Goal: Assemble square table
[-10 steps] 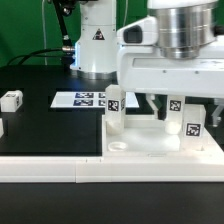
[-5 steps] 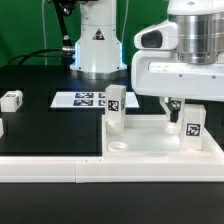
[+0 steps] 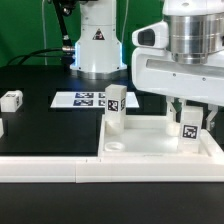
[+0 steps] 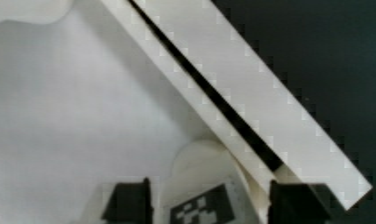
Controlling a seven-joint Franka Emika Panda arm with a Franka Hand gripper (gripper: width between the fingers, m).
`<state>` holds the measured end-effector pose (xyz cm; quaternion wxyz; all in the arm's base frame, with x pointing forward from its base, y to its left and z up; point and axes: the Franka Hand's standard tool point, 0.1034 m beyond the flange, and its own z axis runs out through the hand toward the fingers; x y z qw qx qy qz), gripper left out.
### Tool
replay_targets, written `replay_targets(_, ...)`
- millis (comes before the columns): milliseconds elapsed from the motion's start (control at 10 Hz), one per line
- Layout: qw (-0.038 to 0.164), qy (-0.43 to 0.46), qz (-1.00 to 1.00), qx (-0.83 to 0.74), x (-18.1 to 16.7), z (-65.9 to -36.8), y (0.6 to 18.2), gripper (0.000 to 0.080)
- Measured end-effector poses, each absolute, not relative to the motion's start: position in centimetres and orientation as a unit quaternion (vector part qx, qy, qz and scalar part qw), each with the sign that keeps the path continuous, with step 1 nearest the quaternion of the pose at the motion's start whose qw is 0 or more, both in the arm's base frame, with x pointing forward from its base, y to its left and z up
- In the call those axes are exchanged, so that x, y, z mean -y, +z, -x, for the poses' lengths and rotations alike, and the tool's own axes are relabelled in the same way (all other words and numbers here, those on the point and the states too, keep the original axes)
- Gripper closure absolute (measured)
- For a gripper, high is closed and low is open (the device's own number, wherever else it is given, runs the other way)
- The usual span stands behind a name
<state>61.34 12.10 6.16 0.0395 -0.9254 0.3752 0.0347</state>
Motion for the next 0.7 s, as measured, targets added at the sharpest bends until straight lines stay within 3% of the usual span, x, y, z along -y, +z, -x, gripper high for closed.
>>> replay_targets(200, 0.039, 0.039, 0.888, -0.457, -12.69, -61.37, 6.19, 0.0497)
replay_targets(300, 0.038, 0.042, 0.868, -0.493, -13.07, -61.32, 6.19, 0.0686)
replay_targets(400, 0.04, 0.045, 0.855, -0.515, -13.13, -61.28, 6.15, 0.0763)
replay_targets(700, 0.039, 0.045, 0.859, -0.508, -13.19, -61.2, 6.09, 0.0797)
